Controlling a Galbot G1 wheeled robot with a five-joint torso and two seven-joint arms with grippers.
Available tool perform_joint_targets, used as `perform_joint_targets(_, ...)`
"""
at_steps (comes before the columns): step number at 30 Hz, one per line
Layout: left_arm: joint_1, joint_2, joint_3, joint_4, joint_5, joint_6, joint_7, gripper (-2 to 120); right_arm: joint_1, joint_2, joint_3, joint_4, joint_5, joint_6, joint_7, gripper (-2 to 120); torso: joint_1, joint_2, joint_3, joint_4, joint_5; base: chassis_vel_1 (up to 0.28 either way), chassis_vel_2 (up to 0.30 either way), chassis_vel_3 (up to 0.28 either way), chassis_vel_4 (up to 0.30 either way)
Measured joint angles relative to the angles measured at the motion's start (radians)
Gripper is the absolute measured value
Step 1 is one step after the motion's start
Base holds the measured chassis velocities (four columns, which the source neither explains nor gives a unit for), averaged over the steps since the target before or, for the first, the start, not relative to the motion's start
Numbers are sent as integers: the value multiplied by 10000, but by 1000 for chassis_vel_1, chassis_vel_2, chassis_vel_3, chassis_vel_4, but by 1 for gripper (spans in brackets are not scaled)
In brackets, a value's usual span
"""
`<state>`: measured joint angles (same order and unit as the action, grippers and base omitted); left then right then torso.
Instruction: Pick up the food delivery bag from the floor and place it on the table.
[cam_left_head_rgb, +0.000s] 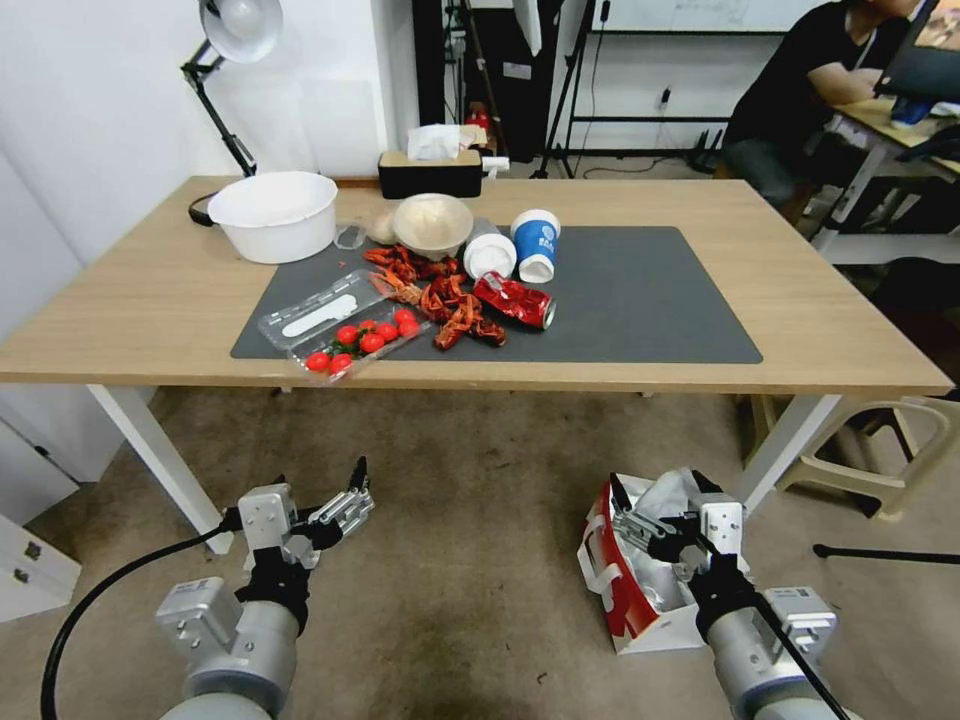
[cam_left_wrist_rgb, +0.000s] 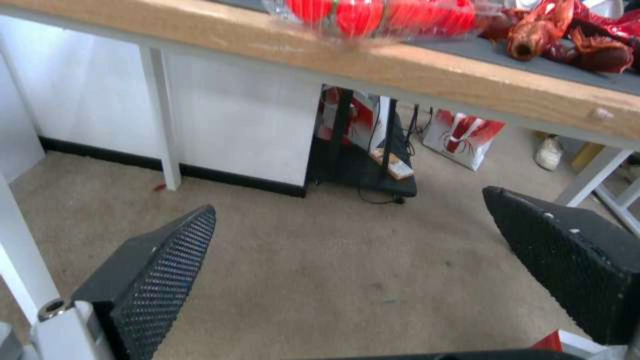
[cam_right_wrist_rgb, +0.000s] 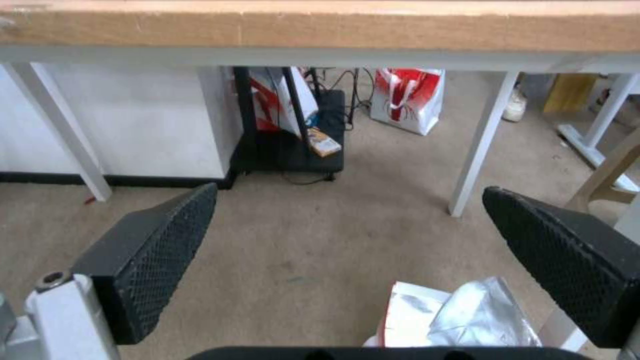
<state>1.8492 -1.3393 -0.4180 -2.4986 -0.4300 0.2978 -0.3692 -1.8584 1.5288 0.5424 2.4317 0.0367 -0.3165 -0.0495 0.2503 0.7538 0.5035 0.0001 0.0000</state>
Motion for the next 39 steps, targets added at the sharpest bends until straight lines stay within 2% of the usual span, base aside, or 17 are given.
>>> perform_joint_targets(21,27,-16,10,2,19,-29,8,100,-25,-108,58,-13,90,127,149,100,-365,-919,-554,0,0,0,0,0,0)
perform_joint_targets(39,59,-16,56,-5,19,-73,53,100,10,21,1,-182,221,750,183,100,-667,-1659,-990,0,0,0,0,0,0)
